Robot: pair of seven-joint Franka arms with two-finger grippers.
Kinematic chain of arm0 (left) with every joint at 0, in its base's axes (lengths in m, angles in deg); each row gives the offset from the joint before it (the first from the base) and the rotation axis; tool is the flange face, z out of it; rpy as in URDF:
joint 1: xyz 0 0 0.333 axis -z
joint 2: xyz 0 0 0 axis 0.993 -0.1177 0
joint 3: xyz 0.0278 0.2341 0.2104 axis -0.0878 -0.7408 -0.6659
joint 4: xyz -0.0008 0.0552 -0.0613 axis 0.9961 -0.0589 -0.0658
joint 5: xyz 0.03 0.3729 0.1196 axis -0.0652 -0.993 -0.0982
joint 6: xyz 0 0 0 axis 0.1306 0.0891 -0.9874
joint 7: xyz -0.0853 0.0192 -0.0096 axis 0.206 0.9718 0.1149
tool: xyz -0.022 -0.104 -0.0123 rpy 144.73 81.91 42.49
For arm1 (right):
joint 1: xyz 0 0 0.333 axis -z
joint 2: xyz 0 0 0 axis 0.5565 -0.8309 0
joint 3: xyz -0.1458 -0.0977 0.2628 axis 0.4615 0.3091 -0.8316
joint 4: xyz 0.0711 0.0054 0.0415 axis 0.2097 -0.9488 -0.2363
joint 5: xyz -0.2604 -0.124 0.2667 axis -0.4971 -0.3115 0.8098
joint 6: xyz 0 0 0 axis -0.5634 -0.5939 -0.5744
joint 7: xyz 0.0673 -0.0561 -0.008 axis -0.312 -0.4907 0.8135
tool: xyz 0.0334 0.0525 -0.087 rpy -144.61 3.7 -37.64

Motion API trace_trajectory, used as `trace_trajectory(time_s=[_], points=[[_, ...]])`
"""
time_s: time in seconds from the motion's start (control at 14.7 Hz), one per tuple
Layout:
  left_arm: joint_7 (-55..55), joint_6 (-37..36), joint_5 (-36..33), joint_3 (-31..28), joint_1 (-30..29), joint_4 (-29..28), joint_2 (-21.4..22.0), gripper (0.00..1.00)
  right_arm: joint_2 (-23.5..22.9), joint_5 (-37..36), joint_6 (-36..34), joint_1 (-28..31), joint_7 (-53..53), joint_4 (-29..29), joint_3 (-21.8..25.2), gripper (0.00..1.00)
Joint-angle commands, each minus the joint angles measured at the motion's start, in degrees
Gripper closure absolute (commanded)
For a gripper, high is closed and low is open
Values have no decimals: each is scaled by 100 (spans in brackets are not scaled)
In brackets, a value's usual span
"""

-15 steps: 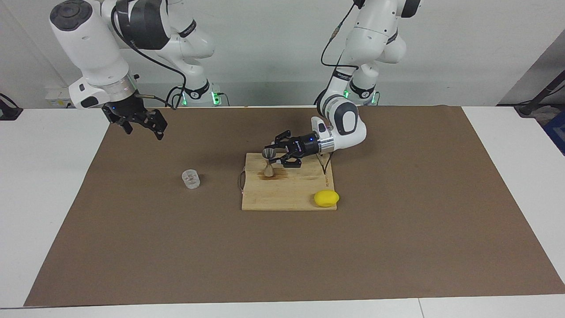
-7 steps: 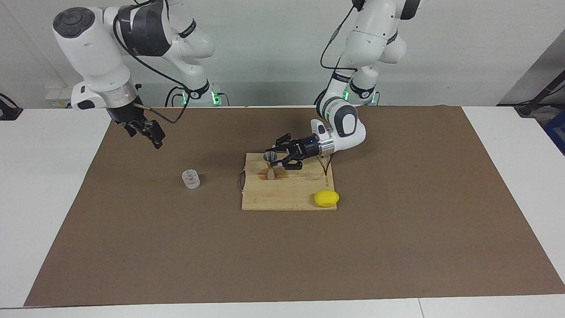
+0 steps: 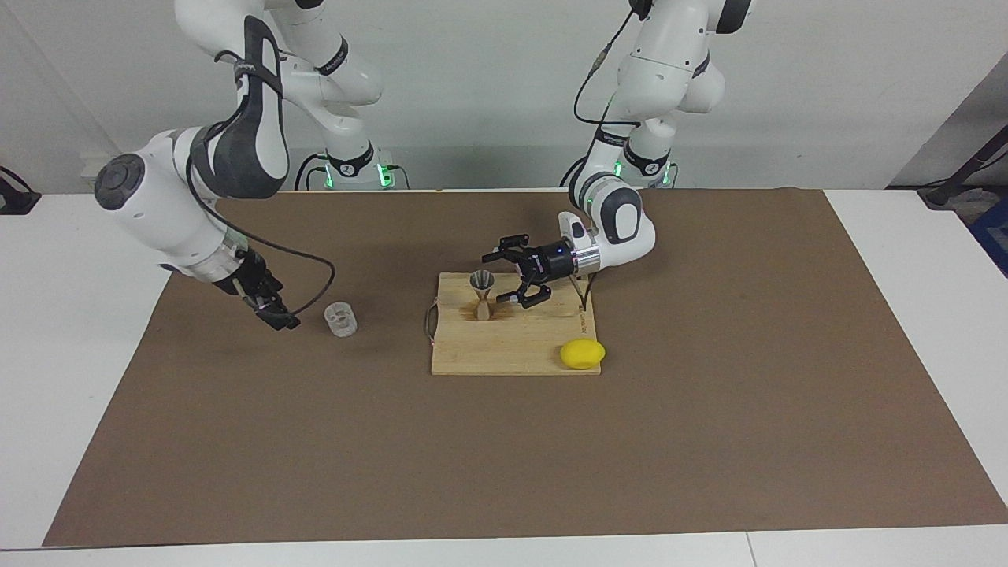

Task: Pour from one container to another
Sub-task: 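Release the cup on the board while the right gripper reaches the glass, then grasp the clear glass with the right gripper while the left gripper retracts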

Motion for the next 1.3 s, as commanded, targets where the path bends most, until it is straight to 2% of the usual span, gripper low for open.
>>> trace_trajectory(time_s=[0.0, 0.2, 0.68, 0.89, 1.23], points=[[-43, -326, -384, -19, -408, -681, 601, 0, -113, 518, 419, 222, -162, -488, -52, 3], [-34, -721, -1306, -28, -1111, -805, 671, 0, -158, 801, 761, 205, -162, -831, -52, 3], [616, -1583, -4882, -54, -3360, -252, 575, 0, -132, 1704, 991, 205, -162, -1421, -52, 0], [905, -1916, -6279, -54, -4081, 379, 391, 0, -185, 2249, 1026, 223, -162, -1517, -52, 0], [1977, -2655, -8522, -63, -4777, 2154, -110, 0, -281, 2742, 1070, 240, -74, -1693, -52, 0]])
